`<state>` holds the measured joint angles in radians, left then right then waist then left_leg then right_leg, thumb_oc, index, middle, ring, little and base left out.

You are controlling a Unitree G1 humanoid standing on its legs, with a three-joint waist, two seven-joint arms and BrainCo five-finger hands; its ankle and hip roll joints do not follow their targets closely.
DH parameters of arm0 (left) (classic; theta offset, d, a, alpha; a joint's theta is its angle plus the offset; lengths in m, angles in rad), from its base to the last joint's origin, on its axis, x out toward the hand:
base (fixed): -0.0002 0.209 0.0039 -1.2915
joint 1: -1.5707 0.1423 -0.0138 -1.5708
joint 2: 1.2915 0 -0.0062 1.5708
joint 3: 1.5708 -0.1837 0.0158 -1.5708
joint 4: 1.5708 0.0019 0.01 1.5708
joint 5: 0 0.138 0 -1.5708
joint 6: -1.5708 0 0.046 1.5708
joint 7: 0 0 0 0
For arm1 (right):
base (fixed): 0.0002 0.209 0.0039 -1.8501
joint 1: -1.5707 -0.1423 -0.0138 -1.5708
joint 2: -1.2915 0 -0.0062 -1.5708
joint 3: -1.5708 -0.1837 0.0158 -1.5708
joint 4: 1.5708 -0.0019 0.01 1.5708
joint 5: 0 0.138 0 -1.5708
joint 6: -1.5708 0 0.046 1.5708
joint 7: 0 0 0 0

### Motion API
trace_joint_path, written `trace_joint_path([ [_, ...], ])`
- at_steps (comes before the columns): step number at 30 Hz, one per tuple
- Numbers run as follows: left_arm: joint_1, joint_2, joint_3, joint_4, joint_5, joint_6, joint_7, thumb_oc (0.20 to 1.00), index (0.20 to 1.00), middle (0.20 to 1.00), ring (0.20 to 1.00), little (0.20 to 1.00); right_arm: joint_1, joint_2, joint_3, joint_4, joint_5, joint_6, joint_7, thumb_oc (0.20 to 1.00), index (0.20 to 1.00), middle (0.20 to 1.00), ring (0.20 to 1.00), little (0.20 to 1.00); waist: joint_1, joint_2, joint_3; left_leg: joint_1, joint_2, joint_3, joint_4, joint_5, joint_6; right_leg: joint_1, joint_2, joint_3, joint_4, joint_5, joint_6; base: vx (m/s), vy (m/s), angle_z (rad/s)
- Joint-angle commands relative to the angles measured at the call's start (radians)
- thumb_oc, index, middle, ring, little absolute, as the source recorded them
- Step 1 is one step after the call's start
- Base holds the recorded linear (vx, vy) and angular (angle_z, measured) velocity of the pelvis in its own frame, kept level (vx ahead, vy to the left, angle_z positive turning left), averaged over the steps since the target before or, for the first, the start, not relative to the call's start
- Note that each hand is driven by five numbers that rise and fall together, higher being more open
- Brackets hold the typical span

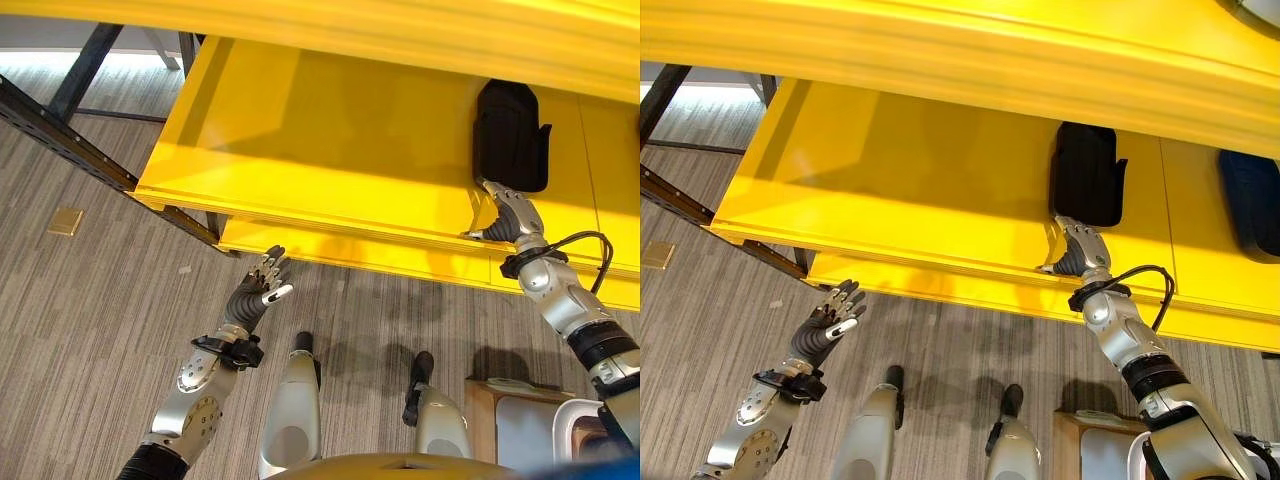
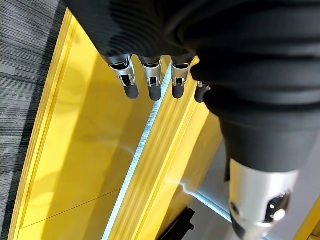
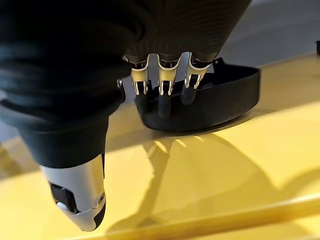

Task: Move parts from the plastic box to the shelf.

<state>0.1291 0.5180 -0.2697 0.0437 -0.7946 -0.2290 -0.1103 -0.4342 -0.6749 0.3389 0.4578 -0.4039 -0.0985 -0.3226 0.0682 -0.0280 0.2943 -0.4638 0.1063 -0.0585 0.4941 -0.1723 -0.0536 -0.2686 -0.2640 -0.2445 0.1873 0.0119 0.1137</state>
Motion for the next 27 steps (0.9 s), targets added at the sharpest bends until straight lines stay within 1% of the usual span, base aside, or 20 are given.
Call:
trace_joint_path([
  [1,0.019,-0.001,0.027,-0.034,0.03,-0.047,-0.013,1.0,1.0,1.0,1.0,1.0,0.041,-0.011,-0.056,-0.047,0.063,-0.06,0.004,1.0,1.0,1.0,1.0,1.0,0.005,-0.018,-0.028,0.027,-0.005,-0.02,-0.08,0.083,0.015,-0.019,-0.002,0.019,0.238,-0.112,-0.001,0.0,0.0,0.0],
  [9,0.024,-0.008,0.04,-0.034,0.046,-0.053,-0.001,1.0,1.0,1.0,1.0,1.0,0.174,0.019,-0.091,-0.171,0.142,-0.108,0.053,1.0,1.0,1.0,1.0,1.0,-0.011,-0.02,-0.025,0.029,-0.002,-0.017,-0.08,0.084,0.012,-0.021,-0.001,0.023,0.239,-0.114,0.0,0.0,0.0,0.0],
  [13,0.031,-0.008,0.053,-0.038,0.05,-0.058,0.005,1.0,1.0,1.0,1.0,1.0,0.265,0.014,-0.116,-0.257,0.159,-0.128,0.078,1.0,1.0,1.0,1.0,1.0,-0.025,-0.021,-0.027,0.033,0.003,-0.016,-0.084,0.086,0.01,-0.019,0.0,0.027,0.238,-0.115,0.0,0.0,-0.002,-0.02],
  [15,0.032,-0.008,0.054,-0.04,0.051,-0.058,0.005,1.0,1.0,1.0,1.0,1.0,0.28,0.011,-0.123,-0.269,0.162,-0.131,0.08,1.0,1.0,1.0,1.0,1.0,-0.027,-0.021,-0.027,0.036,0.004,-0.016,-0.085,0.087,0.009,-0.018,0.001,0.026,0.238,-0.115,0.0,0.0,0.0,0.0],
  [19,0.037,-0.008,0.064,-0.044,0.053,-0.061,0.007,1.0,1.0,1.0,1.0,1.0,0.362,0.009,-0.17,-0.334,0.216,-0.154,0.099,1.0,1.0,1.0,1.0,1.0,-0.04,-0.022,-0.029,0.049,0.014,-0.012,-0.093,0.09,0.005,-0.014,0.004,0.031,0.233,-0.114,0.0,0.0,-0.01,-0.04],
  [27,0.041,-0.017,0.068,-0.036,0.055,-0.056,0.006,1.0,1.0,1.0,1.0,1.0,0.488,0.042,-0.249,-0.416,0.329,-0.188,0.131,1.0,1.0,1.0,1.0,1.0,-0.059,-0.02,-0.041,0.1,0.043,0.0,-0.144,0.114,-0.01,0.017,0.024,0.036,0.195,-0.107,0.0,0.01,-0.026,-0.08],
])
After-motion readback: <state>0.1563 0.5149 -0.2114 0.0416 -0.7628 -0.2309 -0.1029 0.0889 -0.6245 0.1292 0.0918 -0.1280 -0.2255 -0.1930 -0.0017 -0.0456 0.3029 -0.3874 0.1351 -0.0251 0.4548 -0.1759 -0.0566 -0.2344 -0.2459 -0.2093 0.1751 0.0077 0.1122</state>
